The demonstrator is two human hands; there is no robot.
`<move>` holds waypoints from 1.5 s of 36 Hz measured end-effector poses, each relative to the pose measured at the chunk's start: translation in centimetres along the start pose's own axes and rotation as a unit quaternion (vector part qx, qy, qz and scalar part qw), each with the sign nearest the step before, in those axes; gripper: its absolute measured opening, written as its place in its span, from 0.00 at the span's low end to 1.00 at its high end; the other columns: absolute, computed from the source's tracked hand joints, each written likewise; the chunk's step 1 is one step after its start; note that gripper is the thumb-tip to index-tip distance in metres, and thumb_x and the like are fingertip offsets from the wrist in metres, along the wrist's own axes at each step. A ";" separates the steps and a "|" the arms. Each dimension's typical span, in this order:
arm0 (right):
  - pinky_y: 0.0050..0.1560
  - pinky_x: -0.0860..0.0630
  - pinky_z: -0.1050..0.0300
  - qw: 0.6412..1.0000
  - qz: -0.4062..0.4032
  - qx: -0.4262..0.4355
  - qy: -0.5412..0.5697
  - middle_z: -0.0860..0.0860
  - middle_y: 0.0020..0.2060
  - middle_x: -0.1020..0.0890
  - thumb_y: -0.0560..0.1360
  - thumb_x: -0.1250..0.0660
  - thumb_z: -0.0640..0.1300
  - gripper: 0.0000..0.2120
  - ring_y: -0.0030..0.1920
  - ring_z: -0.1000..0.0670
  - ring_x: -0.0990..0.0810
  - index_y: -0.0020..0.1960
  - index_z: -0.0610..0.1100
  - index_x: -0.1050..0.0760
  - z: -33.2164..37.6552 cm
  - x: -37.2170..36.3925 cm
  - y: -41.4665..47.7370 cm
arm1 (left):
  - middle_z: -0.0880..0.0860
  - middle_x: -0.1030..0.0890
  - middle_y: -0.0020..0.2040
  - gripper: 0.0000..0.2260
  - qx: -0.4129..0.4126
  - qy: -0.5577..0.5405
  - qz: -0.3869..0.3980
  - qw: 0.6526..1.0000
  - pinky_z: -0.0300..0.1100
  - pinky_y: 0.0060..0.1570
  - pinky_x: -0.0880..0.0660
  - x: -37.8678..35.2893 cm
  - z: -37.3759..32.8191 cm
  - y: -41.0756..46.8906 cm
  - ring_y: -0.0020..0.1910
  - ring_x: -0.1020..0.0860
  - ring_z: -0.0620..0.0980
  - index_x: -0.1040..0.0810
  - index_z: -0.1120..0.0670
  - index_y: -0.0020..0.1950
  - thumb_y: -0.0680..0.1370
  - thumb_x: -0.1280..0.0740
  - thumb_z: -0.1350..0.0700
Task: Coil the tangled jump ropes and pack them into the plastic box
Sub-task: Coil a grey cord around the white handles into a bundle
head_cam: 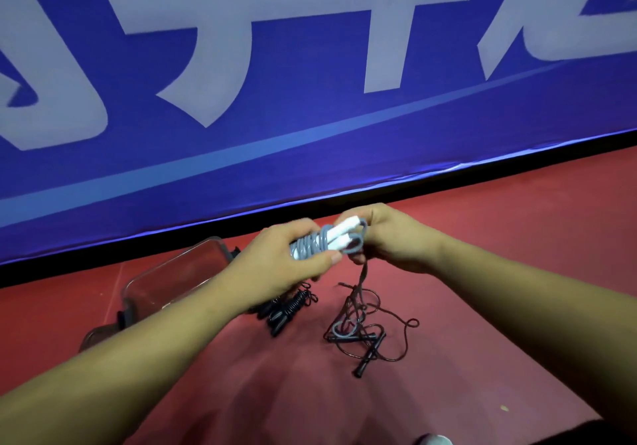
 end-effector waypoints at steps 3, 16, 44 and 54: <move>0.32 0.35 0.59 0.998 0.009 -0.033 0.061 0.48 0.27 0.30 0.81 0.40 0.40 0.12 0.28 0.50 0.32 0.40 0.44 0.23 -0.3 -0.3 0.4 | 0.55 0.19 0.33 0.14 0.000 -0.112 -0.029 0.993 0.42 0.25 0.30 0.3 -0.9 0.2 0.25 0.30 0.53 0.25 0.41 0.59 0.77 0.27 0.54; 0.34 0.31 0.57 0.985 0.047 -0.163 -0.023 0.49 0.26 0.33 0.85 0.47 0.49 0.19 0.27 0.49 0.32 0.45 0.39 0.26 -1.5 -0.8 -0.4 | 0.56 0.20 0.36 0.09 0.048 -0.071 -0.229 0.970 0.39 0.24 0.28 6.3 0.8 1.7 0.23 0.27 0.49 0.22 0.51 0.56 0.77 0.28 0.53; 0.31 0.36 0.69 0.929 -0.172 0.008 -0.328 0.59 0.23 0.26 0.79 0.37 0.39 0.09 0.26 0.61 0.29 0.43 0.45 0.21 4.0 0.0 0.6 | 0.49 0.23 0.36 0.19 -0.030 0.362 0.082 0.928 0.44 0.36 0.28 -0.3 1.7 -0.8 0.36 0.25 0.46 0.25 0.38 0.46 0.68 0.38 0.25; 0.29 0.40 0.59 0.977 -0.093 -0.104 -0.164 0.48 0.27 0.34 0.78 0.35 0.35 0.05 0.23 0.51 0.35 0.44 0.38 0.24 -0.2 0.3 -0.1 | 0.53 0.18 0.40 0.23 -0.044 -0.003 0.012 0.999 0.48 0.31 0.25 1.2 -1.4 -1.0 0.29 0.26 0.50 0.28 0.31 0.65 0.73 0.26 0.43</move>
Point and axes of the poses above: each hand's wrist, its own y-axis towards the middle knuckle, its own x-axis out of the back of the hand, z = x × y, the point moved 1 cm from there along y, towards the middle knuckle
